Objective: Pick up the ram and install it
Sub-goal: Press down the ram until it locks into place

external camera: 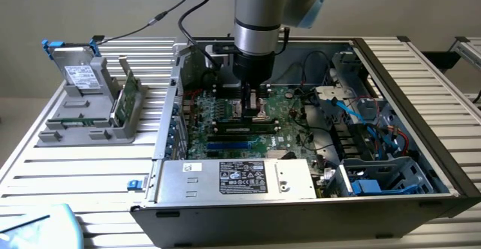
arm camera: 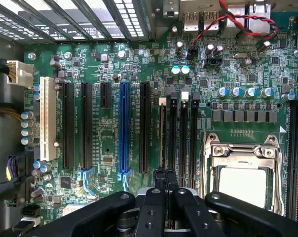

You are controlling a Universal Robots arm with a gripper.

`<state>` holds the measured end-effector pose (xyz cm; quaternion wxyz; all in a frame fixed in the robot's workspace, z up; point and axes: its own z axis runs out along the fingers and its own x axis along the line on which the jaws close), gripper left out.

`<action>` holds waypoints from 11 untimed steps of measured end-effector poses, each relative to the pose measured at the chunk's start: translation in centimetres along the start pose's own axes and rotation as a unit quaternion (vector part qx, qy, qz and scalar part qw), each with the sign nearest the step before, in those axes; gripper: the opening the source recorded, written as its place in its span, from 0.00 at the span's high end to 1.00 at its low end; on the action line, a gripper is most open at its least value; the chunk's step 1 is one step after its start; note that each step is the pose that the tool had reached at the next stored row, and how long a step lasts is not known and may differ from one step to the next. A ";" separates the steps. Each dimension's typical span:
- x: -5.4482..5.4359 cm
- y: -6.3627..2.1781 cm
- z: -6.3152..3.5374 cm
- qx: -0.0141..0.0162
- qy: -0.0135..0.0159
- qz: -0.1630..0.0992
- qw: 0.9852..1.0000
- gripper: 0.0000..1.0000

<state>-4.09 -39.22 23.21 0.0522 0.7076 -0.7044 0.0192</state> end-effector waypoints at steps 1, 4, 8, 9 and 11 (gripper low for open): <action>0.0 0.00 -0.05 0.000 0.000 0.000 1.000 0.89; 0.0 0.01 -0.30 0.000 0.000 0.000 1.000 0.89; 0.1 0.04 -0.74 0.000 -0.001 0.000 1.000 0.89; 0.1 0.04 -0.83 0.000 -0.001 0.000 1.000 0.89; 0.1 0.04 -1.03 0.000 -0.001 0.000 1.000 0.89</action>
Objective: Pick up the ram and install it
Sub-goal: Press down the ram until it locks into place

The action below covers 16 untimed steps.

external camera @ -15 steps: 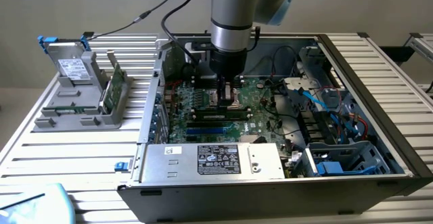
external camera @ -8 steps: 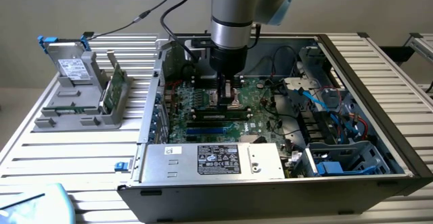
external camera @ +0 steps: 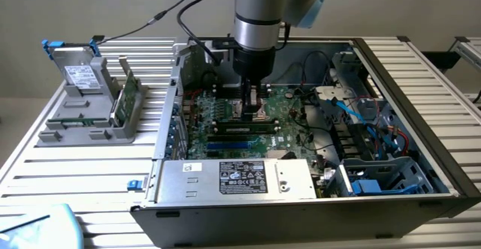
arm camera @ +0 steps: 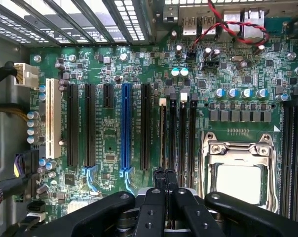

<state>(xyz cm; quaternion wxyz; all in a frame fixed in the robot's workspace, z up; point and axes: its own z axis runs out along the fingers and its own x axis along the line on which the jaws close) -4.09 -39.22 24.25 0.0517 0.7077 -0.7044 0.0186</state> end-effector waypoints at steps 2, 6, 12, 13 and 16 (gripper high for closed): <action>0.0 0.00 -0.29 0.000 0.000 0.000 1.000 0.89; 0.1 -0.03 -1.05 0.000 0.000 0.000 1.000 0.89; 0.2 -0.39 -1.74 0.000 0.000 -0.001 1.000 0.89; 0.2 -0.44 -1.84 0.000 0.000 -0.001 1.000 0.89; 0.2 -0.60 -2.14 0.000 0.000 -0.002 1.000 0.89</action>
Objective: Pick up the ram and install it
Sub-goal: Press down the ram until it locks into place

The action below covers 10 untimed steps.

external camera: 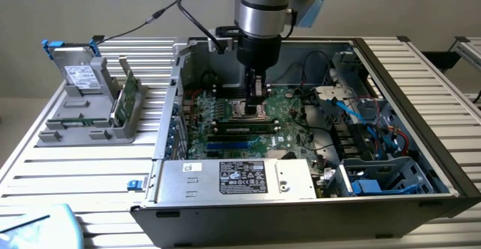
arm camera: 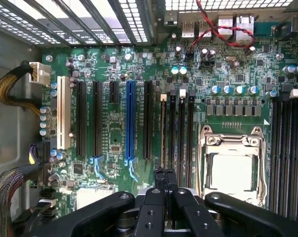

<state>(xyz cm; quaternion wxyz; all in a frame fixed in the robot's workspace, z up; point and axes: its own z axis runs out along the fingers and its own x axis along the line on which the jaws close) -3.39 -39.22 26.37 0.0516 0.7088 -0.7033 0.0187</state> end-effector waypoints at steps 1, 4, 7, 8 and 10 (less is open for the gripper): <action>0.0 -0.04 -0.09 0.000 0.000 0.000 1.000 0.89; 0.0 -0.17 -0.32 0.000 0.000 -0.001 1.000 0.89; 0.0 -0.28 -0.42 0.000 0.000 -0.001 1.000 0.89; 0.0 -0.29 -0.42 0.000 0.000 -0.001 1.000 0.89; 0.0 -0.29 -0.43 0.000 0.000 -0.001 1.000 0.89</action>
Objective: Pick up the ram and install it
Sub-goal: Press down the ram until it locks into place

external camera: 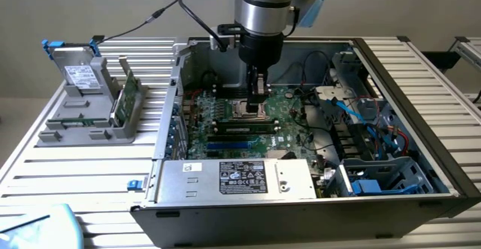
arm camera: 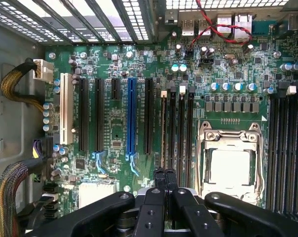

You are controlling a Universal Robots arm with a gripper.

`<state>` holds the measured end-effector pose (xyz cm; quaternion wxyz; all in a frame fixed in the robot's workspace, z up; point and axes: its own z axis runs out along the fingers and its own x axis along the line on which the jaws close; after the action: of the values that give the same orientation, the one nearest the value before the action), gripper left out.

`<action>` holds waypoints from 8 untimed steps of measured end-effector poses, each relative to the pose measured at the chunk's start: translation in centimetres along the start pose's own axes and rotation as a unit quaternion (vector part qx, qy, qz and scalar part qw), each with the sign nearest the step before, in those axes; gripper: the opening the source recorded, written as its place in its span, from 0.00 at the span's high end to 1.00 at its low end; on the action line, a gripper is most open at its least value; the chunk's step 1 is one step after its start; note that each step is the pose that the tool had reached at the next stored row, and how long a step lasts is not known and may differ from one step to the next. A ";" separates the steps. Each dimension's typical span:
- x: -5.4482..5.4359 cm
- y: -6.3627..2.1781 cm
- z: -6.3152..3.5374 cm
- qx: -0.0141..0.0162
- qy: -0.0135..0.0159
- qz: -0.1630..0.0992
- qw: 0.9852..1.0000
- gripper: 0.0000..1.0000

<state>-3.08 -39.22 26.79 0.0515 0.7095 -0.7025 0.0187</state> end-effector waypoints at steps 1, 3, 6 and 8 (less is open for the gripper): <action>0.0 0.00 0.00 0.000 0.000 0.000 1.000 0.89; 0.0 0.00 0.00 0.000 0.000 0.000 1.000 0.89; 0.0 0.00 0.00 0.000 0.000 0.000 1.000 0.89; 0.0 0.00 0.00 0.000 0.000 0.000 1.000 0.89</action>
<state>-3.08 -39.22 26.78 0.0515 0.7095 -0.7025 0.0187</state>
